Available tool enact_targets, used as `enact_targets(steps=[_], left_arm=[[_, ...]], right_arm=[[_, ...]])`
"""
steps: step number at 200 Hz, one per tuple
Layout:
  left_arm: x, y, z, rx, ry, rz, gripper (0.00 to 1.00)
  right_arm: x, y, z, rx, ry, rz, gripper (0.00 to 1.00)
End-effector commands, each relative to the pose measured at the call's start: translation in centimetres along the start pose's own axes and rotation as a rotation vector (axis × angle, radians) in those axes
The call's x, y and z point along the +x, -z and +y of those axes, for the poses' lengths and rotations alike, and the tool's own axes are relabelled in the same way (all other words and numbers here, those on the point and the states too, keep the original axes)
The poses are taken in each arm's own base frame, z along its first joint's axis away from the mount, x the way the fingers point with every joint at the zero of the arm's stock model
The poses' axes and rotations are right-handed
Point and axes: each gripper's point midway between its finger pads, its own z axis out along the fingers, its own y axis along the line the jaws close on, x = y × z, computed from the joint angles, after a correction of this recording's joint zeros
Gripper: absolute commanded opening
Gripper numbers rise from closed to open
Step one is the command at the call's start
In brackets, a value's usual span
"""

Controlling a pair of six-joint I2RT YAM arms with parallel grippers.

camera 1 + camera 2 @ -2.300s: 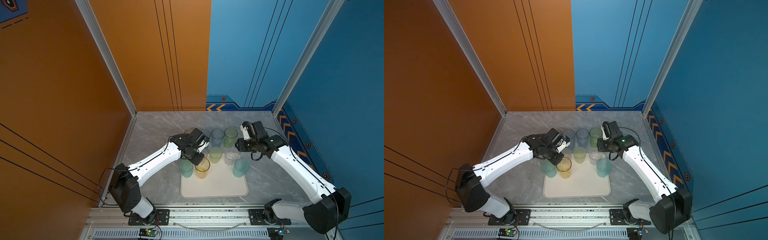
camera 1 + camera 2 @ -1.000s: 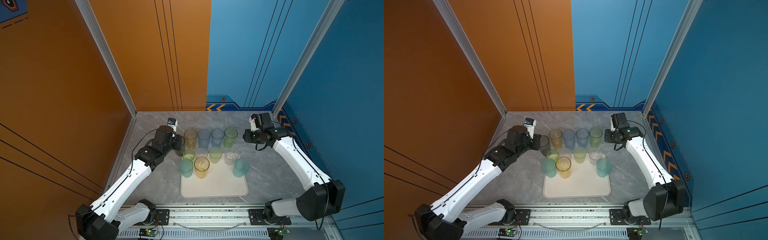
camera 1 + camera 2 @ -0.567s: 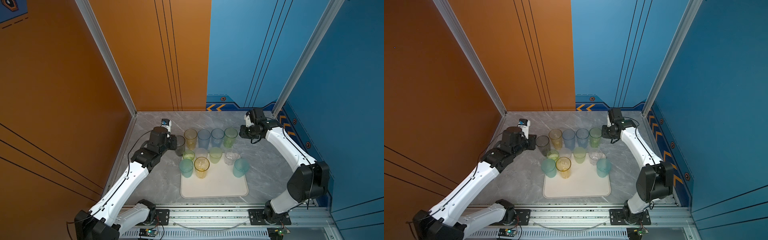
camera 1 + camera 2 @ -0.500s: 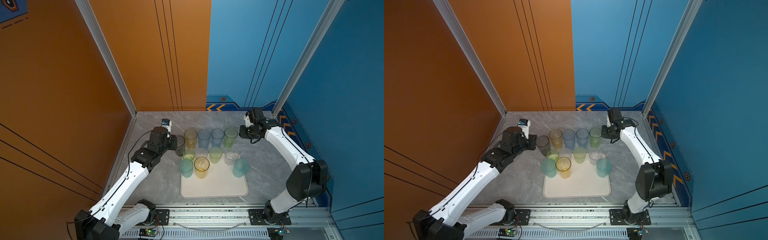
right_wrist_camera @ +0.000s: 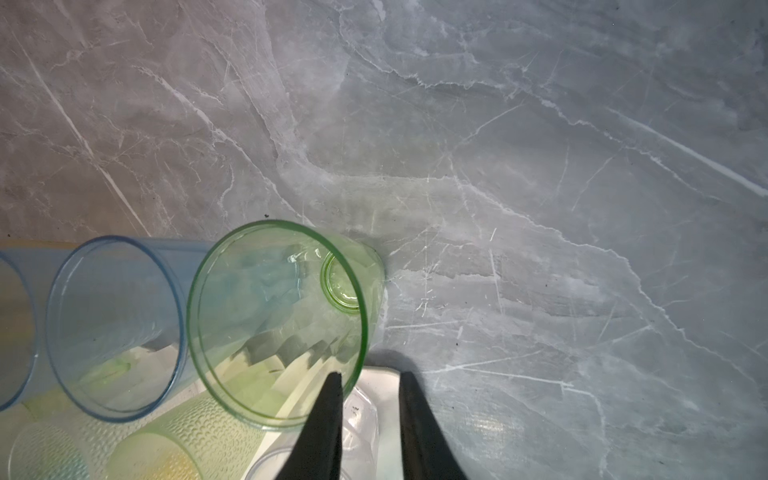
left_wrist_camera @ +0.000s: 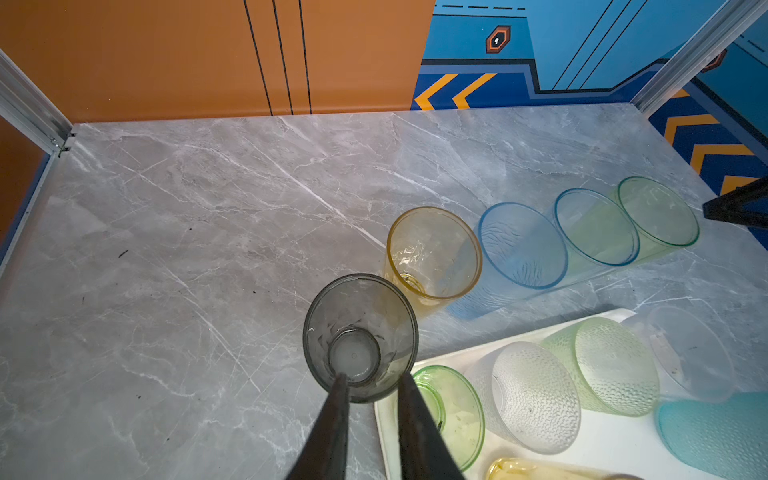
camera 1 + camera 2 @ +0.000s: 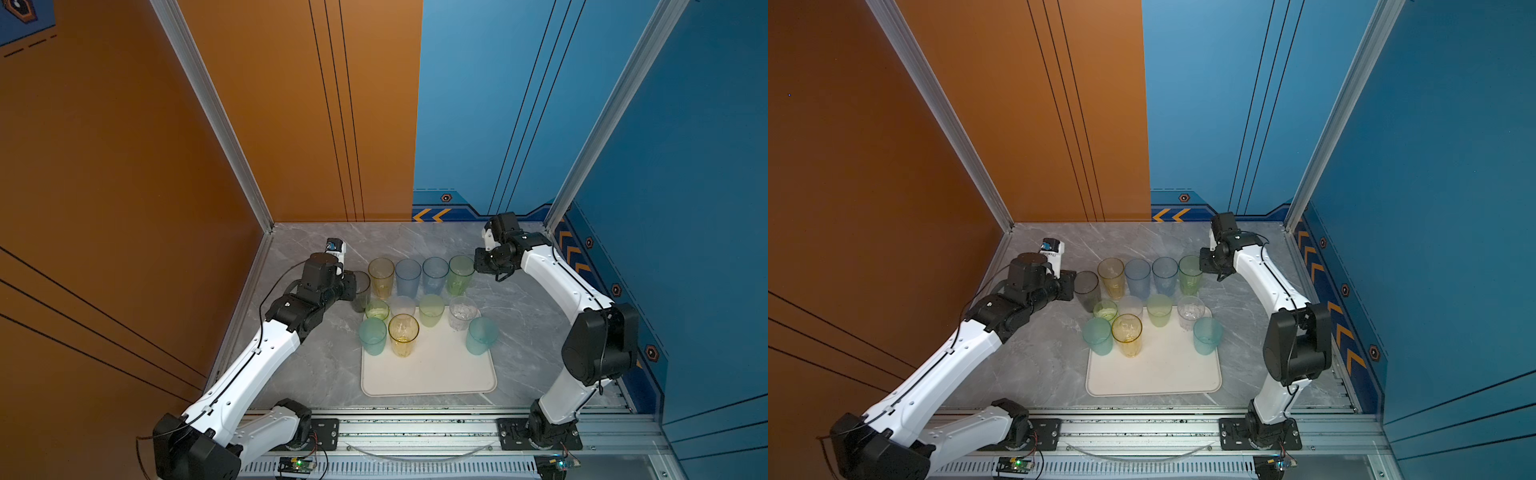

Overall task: Place the glasses into the tray
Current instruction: 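Move left gripper to the dark grey glass while right gripper nears green glass, then close the right gripper on the green glass rim and lift it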

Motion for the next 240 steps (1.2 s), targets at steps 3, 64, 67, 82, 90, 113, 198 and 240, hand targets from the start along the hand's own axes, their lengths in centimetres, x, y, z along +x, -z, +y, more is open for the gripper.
enact_targets(steps=[3,64,67,82,90,113,198,240], left_arm=[[0.5,-0.4,0.0,0.008,0.005,0.020,0.23],[0.7,-0.8,0.1,0.004,0.001,0.034,0.23],[0.7,-0.9,0.1,0.005,0.000,0.035,0.23],[0.8,-1.0,0.1,0.005,0.000,0.038,0.23],[0.9,-1.1,0.2,0.004,0.001,0.042,0.23],[0.9,-1.2,0.2,0.004,0.002,0.045,0.23],[1.4,-1.5,0.4,0.006,0.006,0.057,0.23],[1.5,-1.6,0.5,0.007,0.007,0.059,0.23]], right_arm=[[-0.4,0.0,0.4,-0.009,0.026,0.018,0.23],[-0.6,-1.3,0.5,0.017,0.055,0.060,0.21],[-0.6,-1.4,0.4,0.018,0.057,0.063,0.21],[-0.5,-1.7,0.4,0.028,0.064,0.076,0.21],[-0.5,-1.8,0.4,0.032,0.067,0.079,0.21],[-0.3,-2.2,0.5,0.037,0.072,0.088,0.20],[-0.5,-3.1,0.7,0.058,0.090,0.107,0.15],[-0.7,-3.0,0.6,0.085,0.106,0.104,0.10]])
